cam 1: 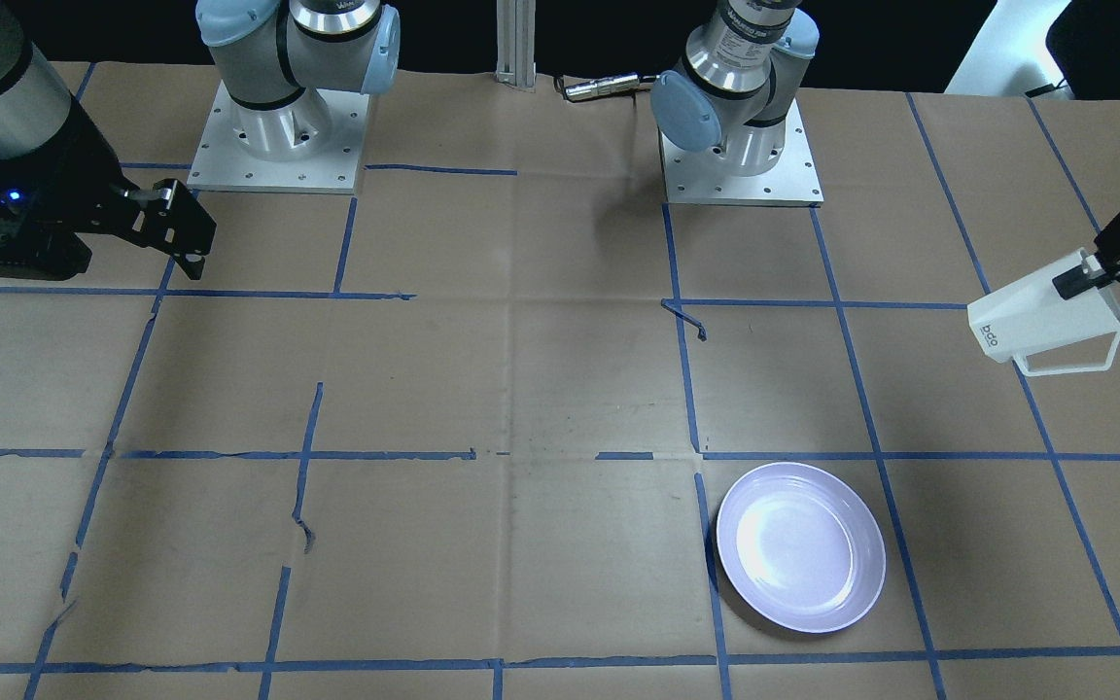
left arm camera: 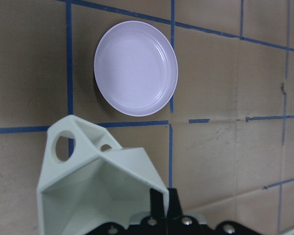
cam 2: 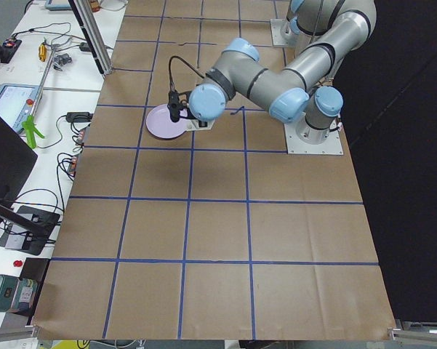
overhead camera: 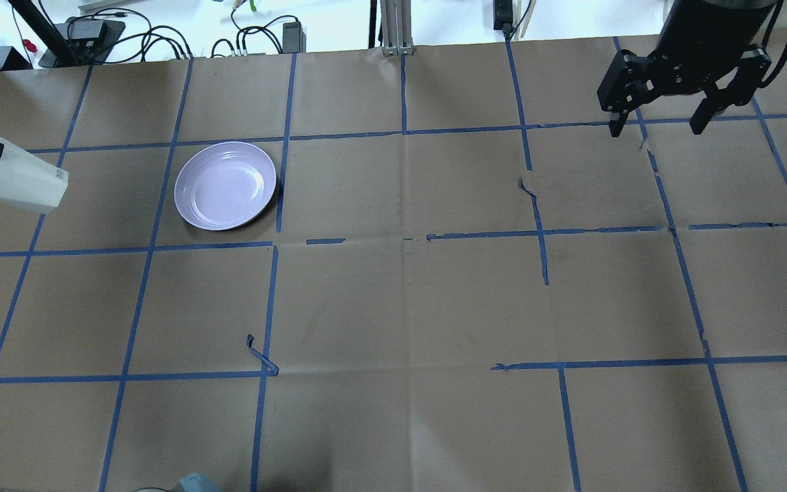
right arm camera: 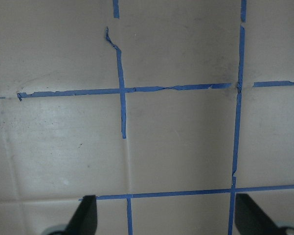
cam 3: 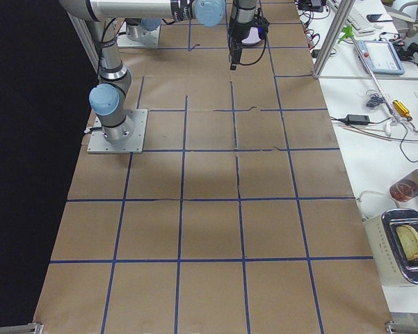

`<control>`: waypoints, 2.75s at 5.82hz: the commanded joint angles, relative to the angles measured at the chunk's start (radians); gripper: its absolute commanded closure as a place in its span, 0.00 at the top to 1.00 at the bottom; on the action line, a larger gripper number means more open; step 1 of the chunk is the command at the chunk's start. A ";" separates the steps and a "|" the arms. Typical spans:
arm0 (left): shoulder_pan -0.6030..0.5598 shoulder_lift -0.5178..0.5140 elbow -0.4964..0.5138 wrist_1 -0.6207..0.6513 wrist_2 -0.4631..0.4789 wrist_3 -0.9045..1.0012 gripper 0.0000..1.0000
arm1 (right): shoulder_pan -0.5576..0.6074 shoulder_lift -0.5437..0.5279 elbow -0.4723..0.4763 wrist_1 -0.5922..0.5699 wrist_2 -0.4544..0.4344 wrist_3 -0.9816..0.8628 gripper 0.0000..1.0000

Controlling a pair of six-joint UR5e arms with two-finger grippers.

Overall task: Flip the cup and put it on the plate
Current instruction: 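Carry the cup with the left gripper over the plate, turning it upright, then lower the upright cup onto the plate and open the left gripper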

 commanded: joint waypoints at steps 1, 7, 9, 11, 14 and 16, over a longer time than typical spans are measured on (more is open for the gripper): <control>-0.330 -0.008 0.000 0.272 0.257 -0.258 0.00 | 0.000 0.000 0.000 0.001 0.000 0.000 1.00; -0.510 -0.243 -0.101 0.599 0.434 -0.312 0.00 | 0.000 0.000 0.000 0.001 0.000 0.000 1.00; -0.513 -0.337 -0.132 0.681 0.428 -0.345 0.00 | 0.000 0.000 0.000 0.001 0.000 0.000 1.00; -0.525 -0.354 -0.155 0.681 0.432 -0.345 0.12 | 0.000 0.000 0.000 0.001 0.000 0.000 1.00; -0.527 -0.295 -0.129 0.665 0.440 -0.345 0.99 | 0.000 0.000 0.000 -0.001 0.000 0.000 1.00; -0.527 -0.142 -0.130 0.477 0.441 -0.411 0.99 | -0.001 0.000 0.000 -0.001 0.000 0.000 1.00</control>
